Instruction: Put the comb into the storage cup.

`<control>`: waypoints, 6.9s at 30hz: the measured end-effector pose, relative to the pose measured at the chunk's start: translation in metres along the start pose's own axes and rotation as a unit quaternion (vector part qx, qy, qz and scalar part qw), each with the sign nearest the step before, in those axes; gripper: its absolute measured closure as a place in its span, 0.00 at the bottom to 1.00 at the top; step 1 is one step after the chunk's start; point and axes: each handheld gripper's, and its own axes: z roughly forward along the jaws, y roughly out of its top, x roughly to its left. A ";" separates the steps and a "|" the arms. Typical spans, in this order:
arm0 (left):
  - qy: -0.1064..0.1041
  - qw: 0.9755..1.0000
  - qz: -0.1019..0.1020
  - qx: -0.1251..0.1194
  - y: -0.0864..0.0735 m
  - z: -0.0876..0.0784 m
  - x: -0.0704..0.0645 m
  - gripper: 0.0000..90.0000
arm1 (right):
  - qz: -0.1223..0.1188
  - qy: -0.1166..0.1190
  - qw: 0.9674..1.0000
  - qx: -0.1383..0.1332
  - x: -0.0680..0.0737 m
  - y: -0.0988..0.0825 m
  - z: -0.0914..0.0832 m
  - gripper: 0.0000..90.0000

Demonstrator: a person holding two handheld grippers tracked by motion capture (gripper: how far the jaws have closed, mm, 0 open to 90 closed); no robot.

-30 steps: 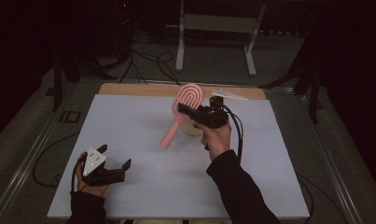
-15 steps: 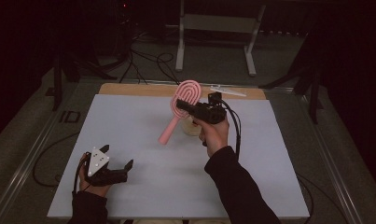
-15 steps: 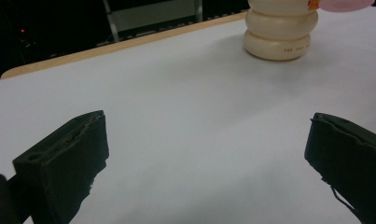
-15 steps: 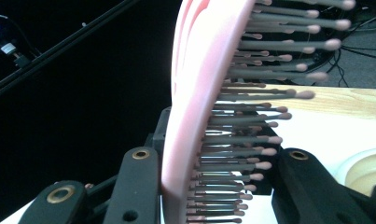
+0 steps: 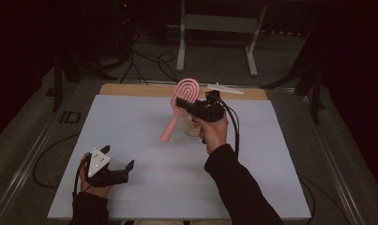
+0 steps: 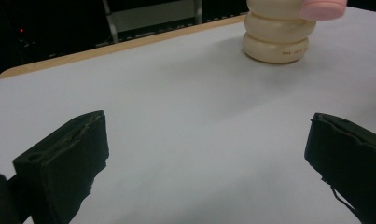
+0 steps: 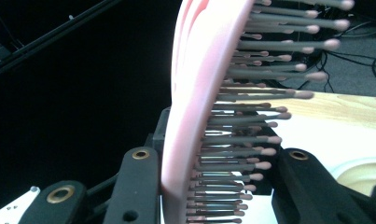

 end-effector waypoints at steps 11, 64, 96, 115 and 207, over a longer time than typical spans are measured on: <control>0.001 1.000 -0.002 -0.002 0.000 0.000 0.000 0.01 | -0.006 -0.002 1.000 -0.008 0.000 0.010 0.004 0.71; 0.003 1.000 -0.005 -0.004 -0.001 0.001 0.001 0.01 | 0.008 -0.050 0.998 -0.035 -0.023 0.041 0.011 0.71; 0.002 1.000 -0.004 -0.005 -0.002 0.001 0.001 0.01 | -0.004 -0.090 0.995 -0.042 -0.035 0.050 0.003 0.71; 0.001 1.000 -0.004 -0.004 -0.002 0.002 0.000 0.01 | 0.000 -0.112 0.992 -0.052 -0.047 0.055 -0.008 0.71; 0.003 1.000 0.000 0.001 -0.002 0.003 -0.001 0.02 | 0.011 -0.207 0.976 -0.074 -0.090 0.040 -0.033 0.71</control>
